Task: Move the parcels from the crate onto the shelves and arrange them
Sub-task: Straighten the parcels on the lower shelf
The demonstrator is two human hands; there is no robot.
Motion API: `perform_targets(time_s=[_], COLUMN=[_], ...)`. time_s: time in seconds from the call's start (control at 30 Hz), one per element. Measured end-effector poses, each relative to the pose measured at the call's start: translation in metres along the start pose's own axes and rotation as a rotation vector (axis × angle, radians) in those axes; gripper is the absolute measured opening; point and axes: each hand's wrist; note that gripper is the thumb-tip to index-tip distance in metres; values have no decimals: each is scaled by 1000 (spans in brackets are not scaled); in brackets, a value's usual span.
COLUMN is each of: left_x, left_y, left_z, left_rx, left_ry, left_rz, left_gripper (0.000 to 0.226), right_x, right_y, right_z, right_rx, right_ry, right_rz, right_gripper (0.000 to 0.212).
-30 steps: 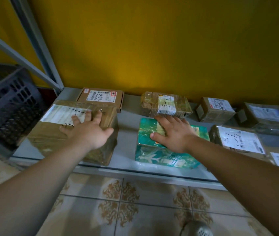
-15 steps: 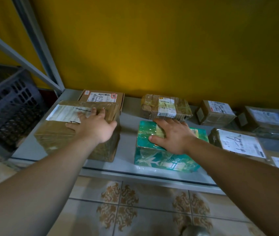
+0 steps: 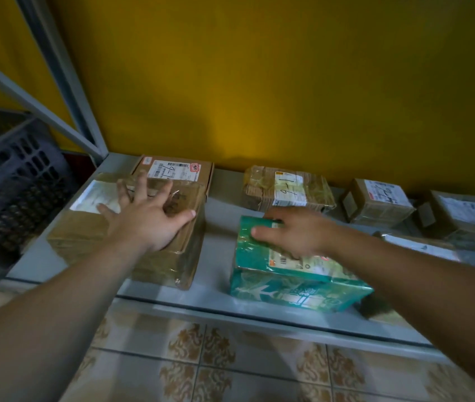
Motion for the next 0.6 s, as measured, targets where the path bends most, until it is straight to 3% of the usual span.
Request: perform_targets(time_s=[0.2, 0.33, 0.6], left_x=[0, 2, 2], left_y=[-5, -8, -8], left_z=[-8, -12, -8], left_rx=[-22, -16, -23], left_ry=[-36, -16, -9], left_rz=[-3, -12, -12], left_gripper=[85, 86, 86], right_x=[-25, -34, -32], right_y=[-24, -39, -50], right_z=[-63, -114, -196], right_rx=[-2, -36, -76], right_ry=[144, 174, 119], right_rz=[-170, -91, -7], right_gripper=[61, 54, 64])
Point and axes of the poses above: each hand's wrist, its own z-axis away from the middle knuckle, its own x-axis out of the palm, y = z × x, and after that the axes turned 10 degrees about z, right-handed
